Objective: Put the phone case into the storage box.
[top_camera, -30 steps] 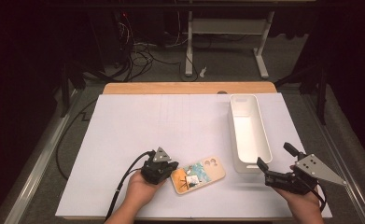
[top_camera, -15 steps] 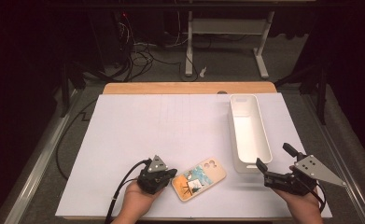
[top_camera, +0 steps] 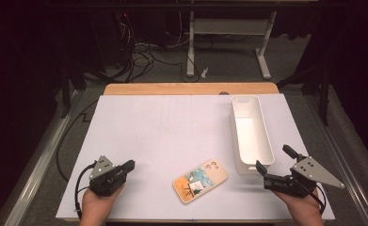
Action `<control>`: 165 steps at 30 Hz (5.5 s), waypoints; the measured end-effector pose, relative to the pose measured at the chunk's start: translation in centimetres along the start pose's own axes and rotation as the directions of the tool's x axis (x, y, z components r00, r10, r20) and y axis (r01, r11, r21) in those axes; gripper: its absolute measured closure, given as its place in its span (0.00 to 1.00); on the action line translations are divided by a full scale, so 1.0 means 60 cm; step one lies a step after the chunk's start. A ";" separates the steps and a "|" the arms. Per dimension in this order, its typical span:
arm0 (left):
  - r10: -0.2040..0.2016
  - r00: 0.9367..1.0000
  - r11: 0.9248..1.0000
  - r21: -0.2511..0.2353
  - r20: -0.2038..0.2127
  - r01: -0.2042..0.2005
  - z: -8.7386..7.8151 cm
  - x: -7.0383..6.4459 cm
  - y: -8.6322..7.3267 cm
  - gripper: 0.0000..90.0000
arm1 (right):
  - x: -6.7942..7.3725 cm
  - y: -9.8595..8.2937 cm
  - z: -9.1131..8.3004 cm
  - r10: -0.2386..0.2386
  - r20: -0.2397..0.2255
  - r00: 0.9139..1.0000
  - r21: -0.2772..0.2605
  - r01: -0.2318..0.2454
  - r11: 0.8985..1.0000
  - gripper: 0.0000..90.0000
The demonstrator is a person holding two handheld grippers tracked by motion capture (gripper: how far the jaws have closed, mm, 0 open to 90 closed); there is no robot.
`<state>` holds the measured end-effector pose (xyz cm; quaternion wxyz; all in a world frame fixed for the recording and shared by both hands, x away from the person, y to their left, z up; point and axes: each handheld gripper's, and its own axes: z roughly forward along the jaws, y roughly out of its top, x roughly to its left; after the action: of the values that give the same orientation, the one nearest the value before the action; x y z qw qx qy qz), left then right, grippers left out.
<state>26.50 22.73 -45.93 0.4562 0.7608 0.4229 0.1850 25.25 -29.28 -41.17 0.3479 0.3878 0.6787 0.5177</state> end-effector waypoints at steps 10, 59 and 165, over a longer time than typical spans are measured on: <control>0.029 1.000 0.998 -0.049 0.004 -0.029 -0.002 0.002 -0.002 0.67 | -0.005 -0.004 -0.001 0.006 0.003 1.000 0.007 -0.006 1.000 0.01; 0.162 0.956 0.928 0.291 0.245 -0.231 0.109 -0.140 0.109 0.00 | -0.011 -0.002 -0.006 0.012 0.010 1.000 -0.003 -0.012 1.000 0.01; 0.153 0.961 0.940 0.267 0.230 -0.213 0.082 -0.098 0.060 0.13 | -0.009 -0.004 -0.003 0.009 0.006 1.000 0.005 -0.009 1.000 0.01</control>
<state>28.11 14.53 -44.79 0.3623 0.8703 0.3231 0.0835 25.33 -29.89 -41.32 0.3465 0.3932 0.6773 0.5163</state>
